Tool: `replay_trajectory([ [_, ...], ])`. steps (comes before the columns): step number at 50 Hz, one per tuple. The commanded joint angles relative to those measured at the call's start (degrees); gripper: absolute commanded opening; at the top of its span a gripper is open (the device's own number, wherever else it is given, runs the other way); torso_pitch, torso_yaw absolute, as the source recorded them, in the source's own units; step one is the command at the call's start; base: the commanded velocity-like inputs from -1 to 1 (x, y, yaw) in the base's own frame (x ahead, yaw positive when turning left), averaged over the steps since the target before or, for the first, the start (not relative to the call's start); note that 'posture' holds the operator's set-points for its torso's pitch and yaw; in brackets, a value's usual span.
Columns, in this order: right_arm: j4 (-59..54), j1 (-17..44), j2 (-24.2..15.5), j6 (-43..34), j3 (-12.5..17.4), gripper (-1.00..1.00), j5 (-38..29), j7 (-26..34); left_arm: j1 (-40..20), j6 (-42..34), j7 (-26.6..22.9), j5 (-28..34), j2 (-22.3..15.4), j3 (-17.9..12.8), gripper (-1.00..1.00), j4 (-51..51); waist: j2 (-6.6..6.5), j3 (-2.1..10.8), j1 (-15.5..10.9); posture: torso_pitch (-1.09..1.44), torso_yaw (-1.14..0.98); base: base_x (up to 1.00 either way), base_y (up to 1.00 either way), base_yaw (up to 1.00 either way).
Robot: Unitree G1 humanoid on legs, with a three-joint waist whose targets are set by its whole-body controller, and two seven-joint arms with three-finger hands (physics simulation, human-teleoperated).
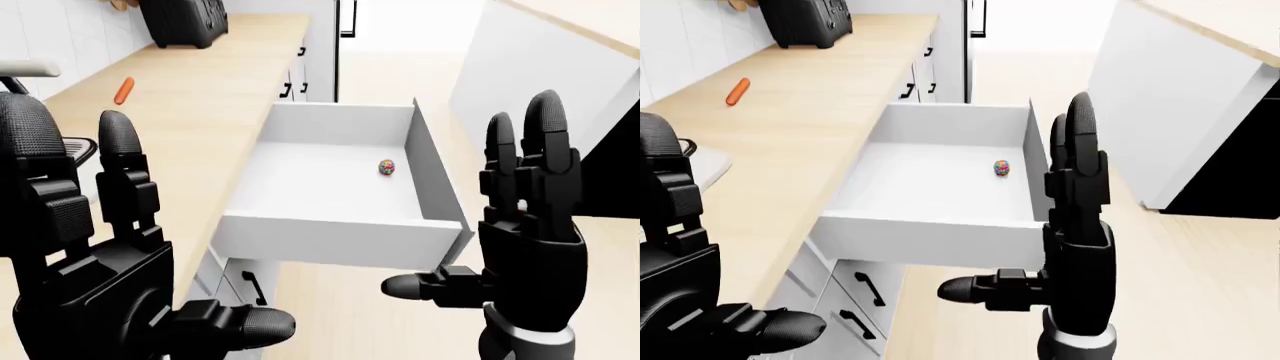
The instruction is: Close the right drawer.
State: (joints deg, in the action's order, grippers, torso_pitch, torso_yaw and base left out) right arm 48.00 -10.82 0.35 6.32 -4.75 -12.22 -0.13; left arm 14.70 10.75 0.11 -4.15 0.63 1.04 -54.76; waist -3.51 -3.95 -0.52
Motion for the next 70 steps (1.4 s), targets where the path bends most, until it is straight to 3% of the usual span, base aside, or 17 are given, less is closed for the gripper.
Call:
replay_trajectory([
  [1, 3.1, 1.1, -0.1, 0.3, 0.5, 1.00, -0.1, -0.5, -0.8, 0.8, -0.2, 0.0, 0.1, 0.5, 1.00, -2.4, -0.33, 0.58, -0.1, 0.00, 0.00, 0.31, 0.00, 0.00],
  [7, 0.8, 0.0, -0.4, 3.7, 1.3, 1.00, 0.8, -0.7, -1.0, 0.7, -0.2, 0.0, 0.1, 0.3, 1.00, -2.3, 2.21, 0.88, -0.7, 0.00, 0.00, 0.31, 0.00, 0.00],
  [9, 0.4, -0.2, -0.4, 4.3, 1.5, 1.00, 0.9, -0.7, -1.1, 0.8, -0.2, -0.1, 0.1, 0.2, 1.00, -2.1, 3.80, 1.16, -1.0, 0.00, 0.00, 0.31, 0.00, 0.00],
  [11, 0.5, -0.2, -0.3, 4.2, 1.4, 1.00, 0.8, -0.7, -1.0, 1.1, -0.3, 0.0, 0.2, 0.2, 1.00, -1.9, 6.65, 2.06, -1.0, 0.00, 0.00, 0.31, 0.00, 0.00],
  [12, 0.6, -0.1, -0.2, 3.9, 1.4, 1.00, 0.7, -0.7, -1.0, 1.1, -0.3, 0.0, 0.2, 0.2, 1.00, -1.9, 6.46, 2.20, -0.7, 0.00, 0.00, 0.30, 0.00, 0.00],
  [14, 0.3, -0.5, -0.3, 5.1, 1.5, 1.00, 1.5, -0.6, -0.9, 1.3, -0.3, -0.1, 0.2, 0.3, 1.00, -1.9, 6.44, -0.86, -0.2, 0.00, 0.00, 0.16, 0.00, 0.00],
  [15, -0.2, -0.8, -0.3, 5.7, 1.7, 1.00, 1.7, -0.6, -0.8, 1.4, -0.3, 0.0, 0.2, 0.3, 1.00, -1.8, 6.58, 1.10, 0.2, 0.00, 0.00, 0.00, 0.00, 0.00],
  [16, 0.1, -0.7, -0.3, 5.5, 1.6, 1.00, 1.7, -0.6, -0.8, 1.3, -0.3, 0.1, 0.2, 0.5, 1.00, -2.0, 6.22, 1.63, 0.0, 0.00, 0.00, 0.00, 0.00, 0.00],
  [20, 0.9, -0.2, -0.1, 4.1, 1.3, 1.00, 1.2, -0.6, -1.0, 0.8, -0.2, 0.2, 0.1, 0.5, 1.00, -2.3, 4.86, 1.00, 0.6, 0.00, 0.00, 0.00, 0.00, 0.00],
  [23, -0.1, -0.7, -0.3, 5.7, 1.6, 1.00, 1.8, -0.7, -1.0, 0.5, -0.1, 0.3, 0.1, 0.6, 1.00, -2.6, 1.24, 2.41, 1.2, 0.00, 0.00, 0.00, 0.00, 0.00],
  [24, -0.2, -0.8, -0.2, 5.8, 1.7, 1.00, 1.9, -0.7, -1.0, 0.5, 0.0, 0.3, 0.1, 0.6, 1.00, -2.6, 3.58, 1.84, 1.1, 0.00, 0.00, 0.00, 0.00, 0.00],
  [27, 0.8, -0.4, -0.1, 4.6, 1.4, 1.00, 1.5, -0.7, -0.9, 0.6, -0.1, 0.3, 0.1, 0.6, 1.00, -2.6, 3.75, 3.28, 0.8, 0.00, 0.00, 0.00, 0.00, 0.00],
  [32, 1.7, 0.0, -0.1, 3.6, 1.3, 1.00, 1.4, -0.7, -0.7, 1.1, -0.2, 0.3, 0.1, 0.7, 1.00, -2.2, 4.43, 3.67, 0.5, 0.00, 0.00, 0.00, 0.00, 0.00],
  [42, 1.1, -0.5, -0.2, 4.8, 1.9, 1.00, 2.0, -0.6, -0.7, 1.4, -0.2, 0.2, 0.1, 0.5, 1.00, -1.8, 4.58, 3.42, 0.2, 0.00, 0.00, 0.00, 0.00, 0.00],
  [48, 7.6, 3.1, -0.2, -4.5, 4.1, 1.00, 1.8, 0.9, -1.0, 0.6, -0.1, 0.1, 0.1, 0.2, 1.00, -2.3, 4.52, 3.24, 0.2, 0.00, 0.00, 0.00, 0.00, 0.00],
  [58, 9.7, 5.7, -0.6, -8.1, 9.1, 1.00, 2.8, 2.8, -1.1, 0.4, -0.1, 0.1, 0.1, 0.1, 1.00, -2.5, 4.38, 3.18, 0.4, 0.00, 0.00, 0.00, 0.00, 0.00],
  [70, 8.4, 7.4, -2.7, -8.0, 21.5, 1.00, 7.3, 6.7, -1.0, 0.7, -0.1, 0.5, 0.1, 0.5, 1.00, -2.2, 4.55, 3.38, 0.4, 0.00, 0.00, 0.00, 0.00, 0.00],
])
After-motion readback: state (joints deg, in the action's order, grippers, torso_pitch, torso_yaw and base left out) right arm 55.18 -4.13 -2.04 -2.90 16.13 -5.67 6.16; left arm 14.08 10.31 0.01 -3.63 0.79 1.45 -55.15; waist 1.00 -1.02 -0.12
